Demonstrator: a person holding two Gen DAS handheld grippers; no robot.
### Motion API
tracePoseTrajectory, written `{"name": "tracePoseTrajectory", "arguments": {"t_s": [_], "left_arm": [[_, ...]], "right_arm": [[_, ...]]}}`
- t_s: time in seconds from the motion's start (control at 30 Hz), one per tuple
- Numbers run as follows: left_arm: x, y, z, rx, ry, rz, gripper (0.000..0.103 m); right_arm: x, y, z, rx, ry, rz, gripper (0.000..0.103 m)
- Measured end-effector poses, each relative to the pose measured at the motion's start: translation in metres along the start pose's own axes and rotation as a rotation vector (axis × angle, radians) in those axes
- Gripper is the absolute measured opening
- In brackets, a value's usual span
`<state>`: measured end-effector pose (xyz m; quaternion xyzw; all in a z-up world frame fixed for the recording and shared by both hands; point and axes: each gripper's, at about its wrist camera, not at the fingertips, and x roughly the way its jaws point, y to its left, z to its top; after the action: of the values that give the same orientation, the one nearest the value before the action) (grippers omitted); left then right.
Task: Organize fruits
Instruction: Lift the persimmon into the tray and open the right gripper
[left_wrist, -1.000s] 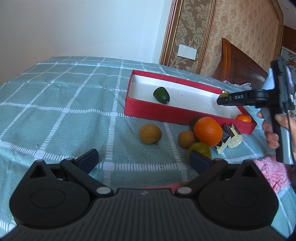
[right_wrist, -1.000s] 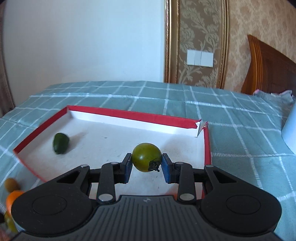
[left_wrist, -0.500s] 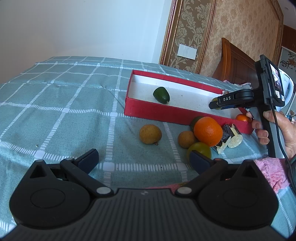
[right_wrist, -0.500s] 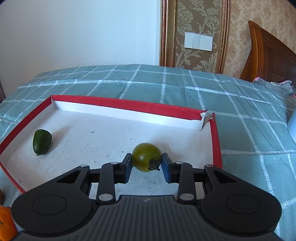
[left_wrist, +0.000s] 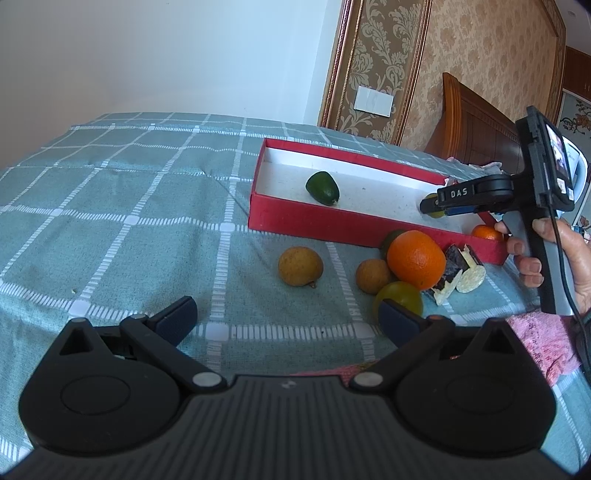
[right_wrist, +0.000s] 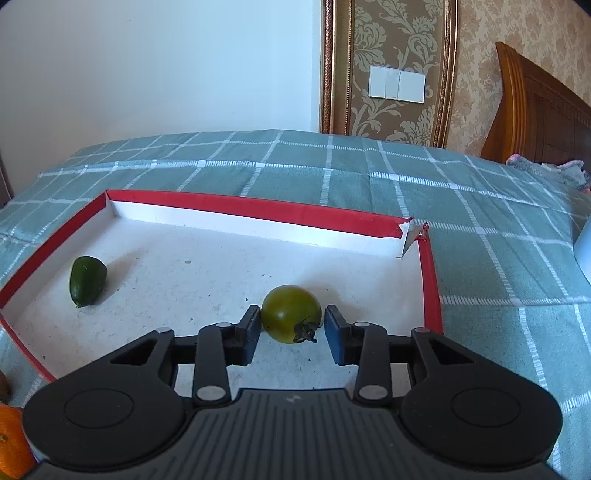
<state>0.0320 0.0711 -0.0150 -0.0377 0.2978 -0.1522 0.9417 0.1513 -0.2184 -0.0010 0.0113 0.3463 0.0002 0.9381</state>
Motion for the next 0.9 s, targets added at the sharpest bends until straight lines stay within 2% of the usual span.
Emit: {"name": "tracePoseTrajectory", "arguments": {"t_s": [0.03, 0.1, 0.3, 0.4, 0.6, 0.73, 0.83, 0.9], "left_arm": [[0.0, 0.0, 0.0, 0.001, 0.001, 0.001, 0.103], [0.0, -0.001, 0.0, 0.004, 0.002, 0.003, 0.103], [0.001, -0.002, 0.0, 0.009, 0.004, 0.006, 0.103], [0.001, -0.002, 0.0, 0.012, 0.006, 0.009, 0.103], [0.001, -0.002, 0.0, 0.012, 0.006, 0.009, 0.103], [0.001, -0.002, 0.001, 0.01, 0.004, 0.011, 0.103], [0.001, -0.004, 0.001, -0.012, -0.004, 0.08, 0.103], [0.0, -0.002, 0.001, -0.049, -0.02, 0.086, 0.103]], "right_arm": [[-0.002, -0.001, 0.0, 0.004, -0.007, -0.004, 0.053], [-0.007, -0.003, 0.0, 0.008, -0.024, -0.001, 0.063], [-0.028, -0.01, -0.007, 0.042, -0.054, 0.028, 0.065], [-0.047, -0.015, -0.015, 0.049, -0.069, 0.042, 0.07], [-0.093, -0.023, -0.05, 0.015, -0.143, 0.092, 0.078], [-0.113, -0.023, -0.078, -0.029, -0.167, 0.113, 0.078], [-0.119, -0.024, -0.093, -0.039, -0.188, 0.105, 0.078], [-0.117, -0.024, -0.096, -0.042, -0.172, 0.089, 0.078]]}}
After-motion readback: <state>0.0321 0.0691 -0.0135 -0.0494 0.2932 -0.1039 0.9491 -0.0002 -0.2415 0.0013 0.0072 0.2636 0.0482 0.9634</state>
